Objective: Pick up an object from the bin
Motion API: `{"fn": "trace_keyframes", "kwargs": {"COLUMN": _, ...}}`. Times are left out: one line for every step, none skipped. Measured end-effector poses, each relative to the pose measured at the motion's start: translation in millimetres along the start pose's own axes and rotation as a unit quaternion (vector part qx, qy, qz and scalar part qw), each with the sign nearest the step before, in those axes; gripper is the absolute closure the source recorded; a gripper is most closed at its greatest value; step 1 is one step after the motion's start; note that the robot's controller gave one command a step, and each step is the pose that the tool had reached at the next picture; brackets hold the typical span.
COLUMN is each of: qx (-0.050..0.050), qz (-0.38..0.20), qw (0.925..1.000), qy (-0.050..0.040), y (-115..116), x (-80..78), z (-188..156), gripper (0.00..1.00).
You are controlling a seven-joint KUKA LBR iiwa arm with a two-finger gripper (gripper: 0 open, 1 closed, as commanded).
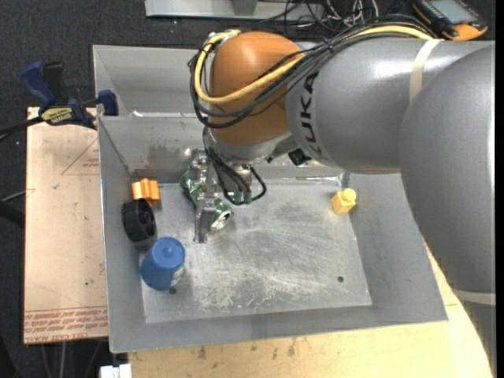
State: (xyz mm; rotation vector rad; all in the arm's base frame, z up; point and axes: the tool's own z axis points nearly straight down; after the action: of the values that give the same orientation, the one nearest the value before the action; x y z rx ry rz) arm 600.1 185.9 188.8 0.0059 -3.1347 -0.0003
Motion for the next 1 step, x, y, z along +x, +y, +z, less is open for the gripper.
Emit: {"fn": "trace_keyframes", "kwargs": {"qx": -0.001, "qz": 0.002, "qw": 1.0000, "qy": -0.0037, "y": -0.8, "x": -1.8, "z": -4.6, "gripper": 0.00}}
